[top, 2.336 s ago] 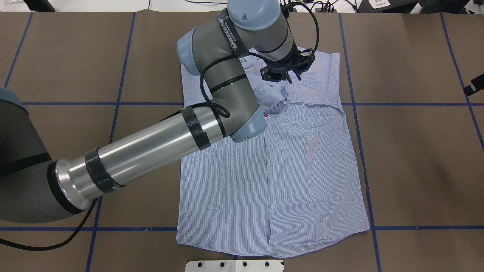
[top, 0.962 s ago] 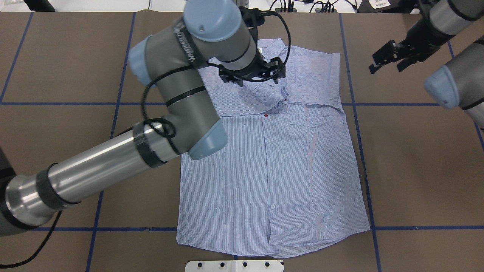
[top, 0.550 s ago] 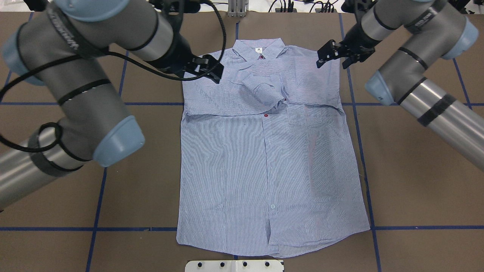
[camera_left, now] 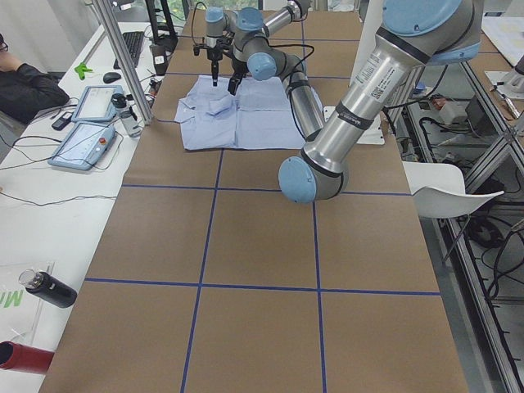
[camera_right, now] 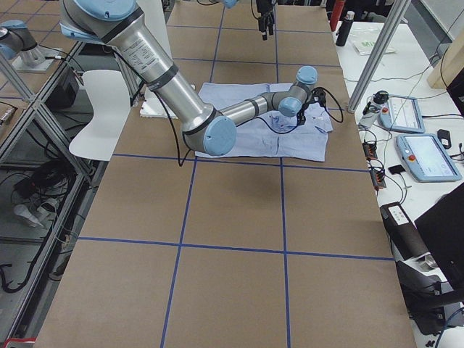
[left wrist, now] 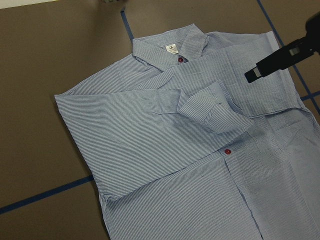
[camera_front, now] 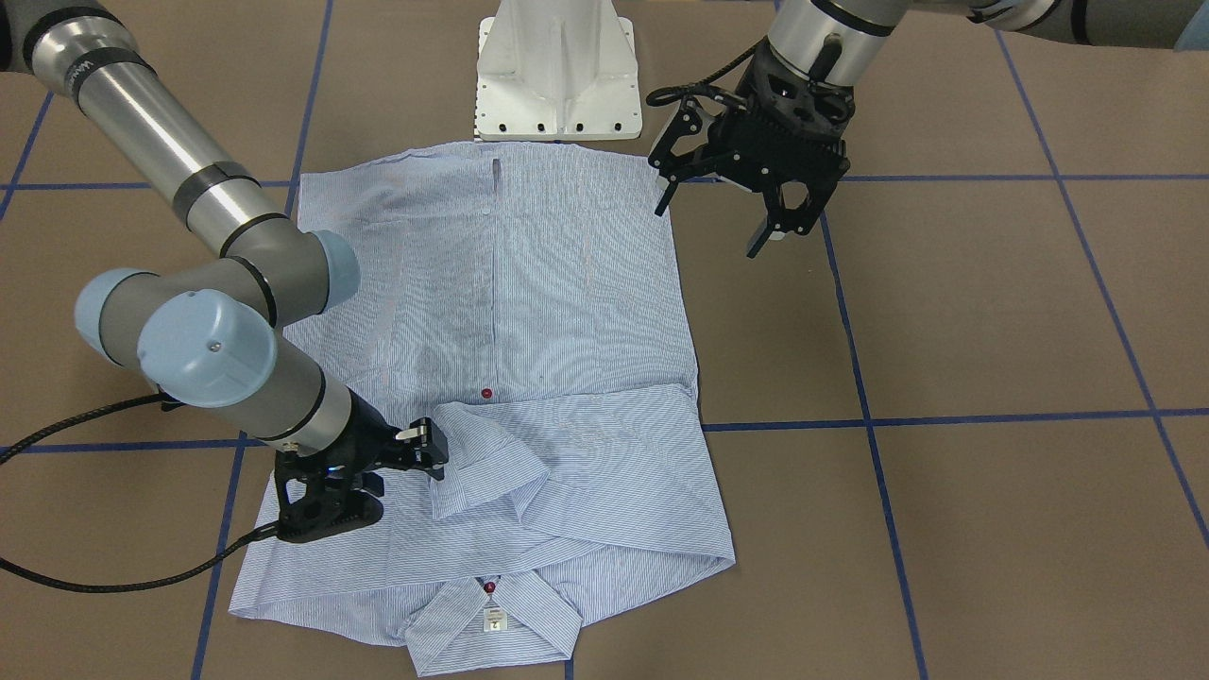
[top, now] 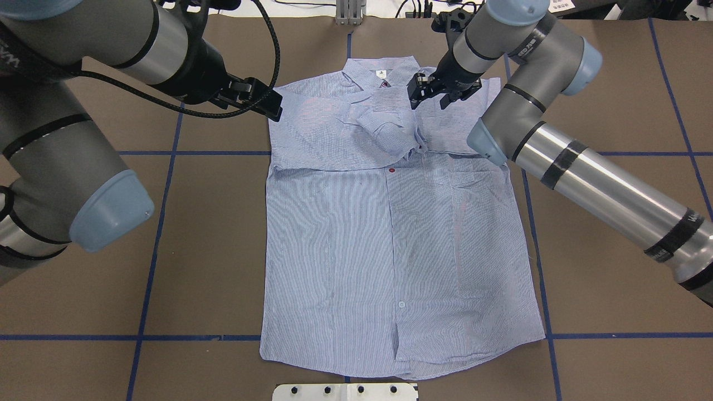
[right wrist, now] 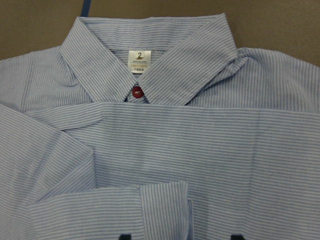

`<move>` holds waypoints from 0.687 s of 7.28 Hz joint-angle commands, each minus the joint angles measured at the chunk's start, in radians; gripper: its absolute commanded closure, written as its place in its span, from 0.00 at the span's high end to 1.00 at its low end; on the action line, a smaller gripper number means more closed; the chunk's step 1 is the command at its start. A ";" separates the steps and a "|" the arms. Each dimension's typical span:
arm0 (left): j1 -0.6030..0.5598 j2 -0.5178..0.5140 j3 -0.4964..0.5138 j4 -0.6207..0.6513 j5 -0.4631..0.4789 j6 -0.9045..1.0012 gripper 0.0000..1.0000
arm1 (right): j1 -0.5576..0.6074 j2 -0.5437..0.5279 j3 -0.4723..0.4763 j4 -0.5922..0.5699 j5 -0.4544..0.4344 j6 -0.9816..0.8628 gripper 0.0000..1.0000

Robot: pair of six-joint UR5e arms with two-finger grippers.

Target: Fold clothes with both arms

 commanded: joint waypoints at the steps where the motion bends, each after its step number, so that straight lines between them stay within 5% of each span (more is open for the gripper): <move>1: -0.002 0.007 -0.021 0.002 0.001 0.001 0.99 | -0.036 0.016 -0.039 0.024 -0.052 0.001 0.60; 5: -0.001 0.012 -0.021 -0.002 -0.001 -0.013 0.99 | -0.068 0.007 -0.038 0.022 -0.091 0.047 0.46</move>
